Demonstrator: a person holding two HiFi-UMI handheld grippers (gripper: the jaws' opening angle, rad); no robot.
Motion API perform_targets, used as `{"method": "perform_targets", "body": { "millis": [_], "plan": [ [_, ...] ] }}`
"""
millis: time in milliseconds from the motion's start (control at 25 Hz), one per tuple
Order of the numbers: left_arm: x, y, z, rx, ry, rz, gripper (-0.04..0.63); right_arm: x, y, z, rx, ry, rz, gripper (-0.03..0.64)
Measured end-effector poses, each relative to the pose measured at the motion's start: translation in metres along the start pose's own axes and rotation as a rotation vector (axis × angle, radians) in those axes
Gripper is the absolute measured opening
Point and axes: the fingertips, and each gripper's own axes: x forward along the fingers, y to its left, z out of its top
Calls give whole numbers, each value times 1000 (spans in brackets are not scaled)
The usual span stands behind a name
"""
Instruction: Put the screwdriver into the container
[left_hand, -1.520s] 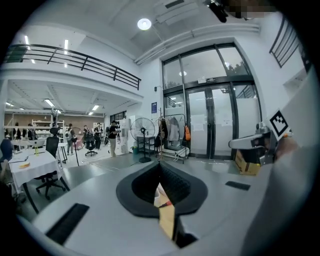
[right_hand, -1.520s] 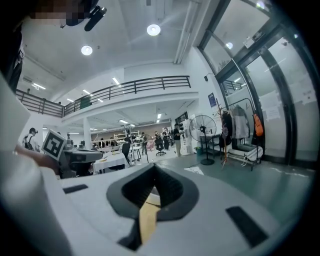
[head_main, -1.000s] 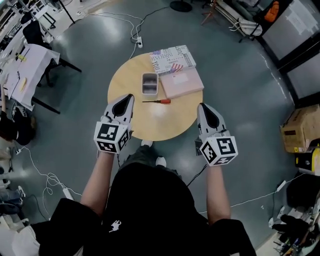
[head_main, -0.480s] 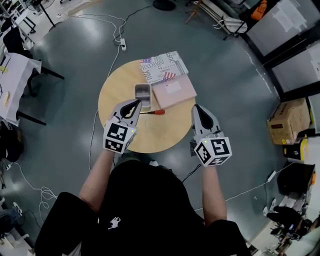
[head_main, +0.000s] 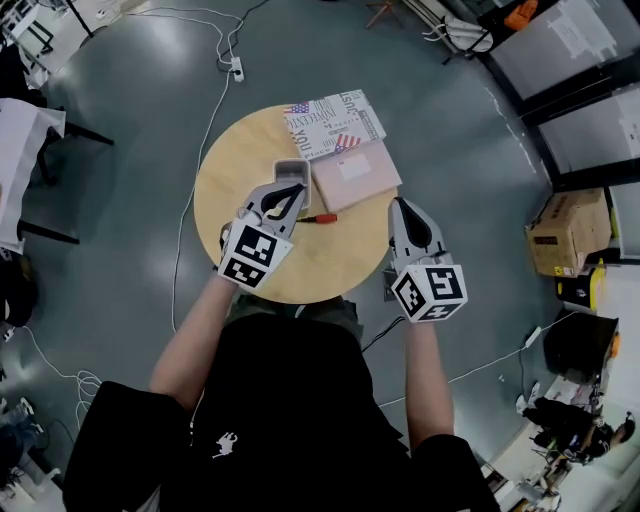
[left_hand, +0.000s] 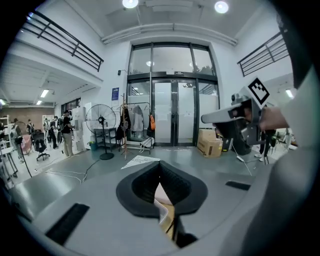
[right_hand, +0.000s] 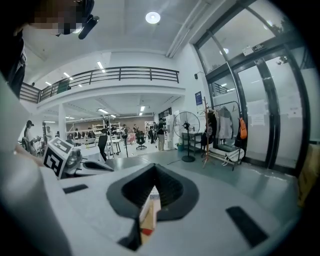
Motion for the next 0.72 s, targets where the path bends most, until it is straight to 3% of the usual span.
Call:
{"method": "perform_targets", "body": {
  "millis": [240,720],
  "plan": [
    [26,-22,-34,40,86,-97,3,22,7,-19,20,48,22,2],
    [80,-66,-100,132,265,-201,53,43,-20,-65,74,123,11,2]
  ]
}}
